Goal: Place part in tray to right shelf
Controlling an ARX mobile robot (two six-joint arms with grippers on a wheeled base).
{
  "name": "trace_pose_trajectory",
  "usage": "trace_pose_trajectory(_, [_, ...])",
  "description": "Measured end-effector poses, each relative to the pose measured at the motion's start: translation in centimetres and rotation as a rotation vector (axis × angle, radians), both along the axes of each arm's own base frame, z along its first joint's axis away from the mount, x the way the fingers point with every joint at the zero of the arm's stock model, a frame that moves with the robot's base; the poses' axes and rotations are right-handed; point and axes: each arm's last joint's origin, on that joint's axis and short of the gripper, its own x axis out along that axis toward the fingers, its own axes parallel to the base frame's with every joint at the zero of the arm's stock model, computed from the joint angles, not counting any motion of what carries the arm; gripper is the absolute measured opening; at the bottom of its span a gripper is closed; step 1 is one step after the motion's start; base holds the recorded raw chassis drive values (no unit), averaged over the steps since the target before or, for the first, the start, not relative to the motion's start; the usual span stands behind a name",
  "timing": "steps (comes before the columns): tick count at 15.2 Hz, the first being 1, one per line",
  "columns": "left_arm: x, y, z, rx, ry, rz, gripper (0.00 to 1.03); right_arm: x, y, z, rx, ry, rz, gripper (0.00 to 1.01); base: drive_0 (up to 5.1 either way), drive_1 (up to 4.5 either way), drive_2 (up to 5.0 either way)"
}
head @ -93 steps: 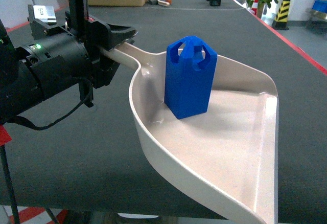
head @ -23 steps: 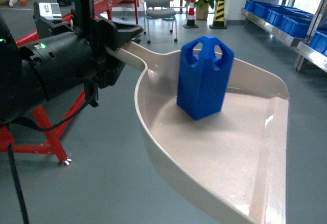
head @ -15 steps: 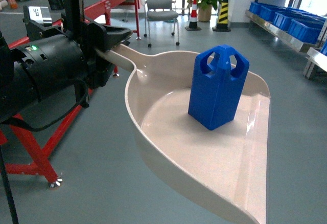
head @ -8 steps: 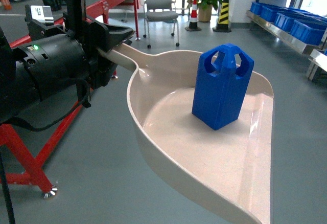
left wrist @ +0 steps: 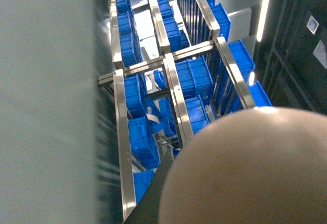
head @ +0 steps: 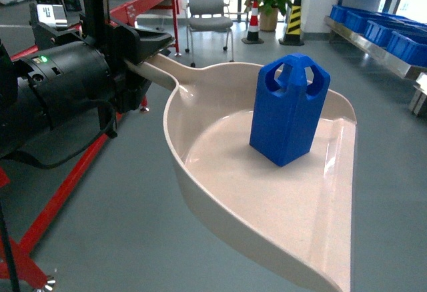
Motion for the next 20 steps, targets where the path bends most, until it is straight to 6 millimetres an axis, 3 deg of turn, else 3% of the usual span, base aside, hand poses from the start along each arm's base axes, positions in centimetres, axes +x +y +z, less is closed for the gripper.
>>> trace_pose_trajectory(20, [-0.01, 0.00, -0.05, 0.001, 0.003, 0.000, 0.12, 0.00, 0.00, 0.00, 0.000, 0.000, 0.000, 0.98, 0.0, 4.28, -4.3])
